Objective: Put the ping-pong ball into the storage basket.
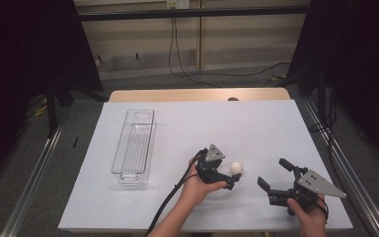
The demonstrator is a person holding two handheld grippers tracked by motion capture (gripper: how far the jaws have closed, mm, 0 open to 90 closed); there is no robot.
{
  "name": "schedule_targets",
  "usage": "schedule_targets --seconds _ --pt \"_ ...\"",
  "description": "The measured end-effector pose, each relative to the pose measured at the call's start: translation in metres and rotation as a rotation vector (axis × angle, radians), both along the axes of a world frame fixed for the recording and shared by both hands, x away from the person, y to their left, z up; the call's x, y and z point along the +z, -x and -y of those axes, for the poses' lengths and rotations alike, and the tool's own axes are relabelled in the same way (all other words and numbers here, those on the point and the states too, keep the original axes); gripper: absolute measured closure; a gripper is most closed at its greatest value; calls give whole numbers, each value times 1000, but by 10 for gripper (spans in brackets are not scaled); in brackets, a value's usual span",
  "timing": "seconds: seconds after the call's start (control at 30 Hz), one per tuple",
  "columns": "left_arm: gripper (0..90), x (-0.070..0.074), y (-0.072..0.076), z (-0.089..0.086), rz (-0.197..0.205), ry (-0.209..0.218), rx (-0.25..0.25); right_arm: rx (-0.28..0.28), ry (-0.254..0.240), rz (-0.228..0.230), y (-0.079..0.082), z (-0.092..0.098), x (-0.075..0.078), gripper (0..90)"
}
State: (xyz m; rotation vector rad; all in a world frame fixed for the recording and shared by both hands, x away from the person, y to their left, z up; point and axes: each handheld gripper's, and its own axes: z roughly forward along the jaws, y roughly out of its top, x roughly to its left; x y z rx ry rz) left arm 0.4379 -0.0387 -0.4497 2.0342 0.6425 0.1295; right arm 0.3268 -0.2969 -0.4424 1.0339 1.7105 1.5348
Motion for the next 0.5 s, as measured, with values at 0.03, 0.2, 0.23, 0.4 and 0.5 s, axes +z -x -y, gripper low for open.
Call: schedule_targets --seconds 0.03,0.2,0.23,0.4,0.5 --pt "30 0 0 0 -1 -1 -3 5 3 0 0 0 0 22" --pt "31 0 -1 1 -2 6 -2 3 2 2 0 0 0 23" --pt "31 0 -1 2 -3 1 2 2 2 2 0 0 0 23" --pt "32 2 -2 3 -1 -20 -8 2 1 1 0 0 0 23" --pt "32 3 -2 5 -8 -9 -4 -1 -1 1 0 0 0 23"
